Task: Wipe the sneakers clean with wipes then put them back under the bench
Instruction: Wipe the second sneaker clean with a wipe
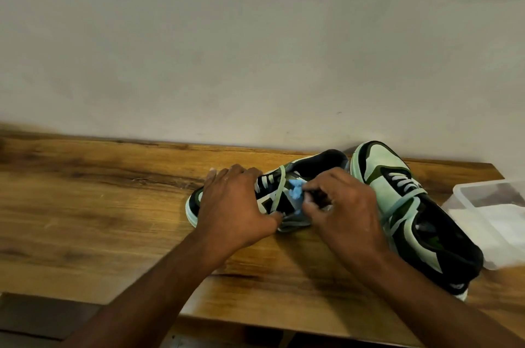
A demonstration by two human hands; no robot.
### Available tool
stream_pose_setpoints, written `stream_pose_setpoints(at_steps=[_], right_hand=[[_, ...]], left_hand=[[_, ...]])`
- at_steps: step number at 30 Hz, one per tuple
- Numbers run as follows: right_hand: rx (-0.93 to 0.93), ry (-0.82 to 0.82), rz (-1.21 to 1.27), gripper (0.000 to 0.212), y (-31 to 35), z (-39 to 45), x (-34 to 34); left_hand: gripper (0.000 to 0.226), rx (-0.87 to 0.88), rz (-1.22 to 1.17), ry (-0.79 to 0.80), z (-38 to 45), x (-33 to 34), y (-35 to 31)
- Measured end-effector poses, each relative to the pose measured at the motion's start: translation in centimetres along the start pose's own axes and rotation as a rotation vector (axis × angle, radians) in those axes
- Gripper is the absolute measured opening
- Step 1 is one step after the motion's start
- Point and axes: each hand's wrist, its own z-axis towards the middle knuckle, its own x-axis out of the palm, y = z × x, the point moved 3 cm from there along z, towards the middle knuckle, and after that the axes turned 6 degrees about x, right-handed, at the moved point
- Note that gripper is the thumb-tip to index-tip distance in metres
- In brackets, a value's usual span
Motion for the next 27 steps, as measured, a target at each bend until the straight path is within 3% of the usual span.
stream_pose_setpoints(at_steps=[3, 8, 14, 16, 19, 21, 24, 27], right_hand=[[0.013, -0.045, -0.02, 0.021, 0.1, 0.4, 0.1], [-0.051, 0.144, -0.071, 0.024, 2.0, -0.9, 2.1], [0.08, -0.043, -0.082, 0.02, -0.3, 1.7, -0.1], [0.045, 0.034, -0.067, 0.021, 1.1, 0.9, 1.1], [-0.034, 0.277, -0.111, 0.014, 2.5, 0.5, 1.9], [0.033, 0.359, -0.163, 0.012, 1.7, 1.7, 0.7], [0.117, 0.213, -0.198, 0.011, 0.4, 2.9, -0.9], [0.067, 0.155, -0.159, 0.019, 1.7, 1.9, 0.6]], left_hand=[[0.081, -0.014, 0.008, 0.003, -0.2, 0.2, -0.5], [0.084, -0.017, 0.04, -0.001, -0.3, 0.1, -0.6], [0.088, -0.007, 0.051, 0.014, -0.1, 0.3, -0.8], [0.085, -0.01, 0.034, 0.009, -0.1, 0.2, -0.8], [0.082, -0.003, 0.024, 0.007, -0.2, 0.0, -0.7], [0.083, 0.003, 0.033, 0.018, -0.2, -0.1, -0.7], [0.085, 0.009, 0.053, 0.033, -0.2, 0.2, -1.0], [0.082, 0.01, 0.062, 0.032, -0.1, 0.3, -1.2]])
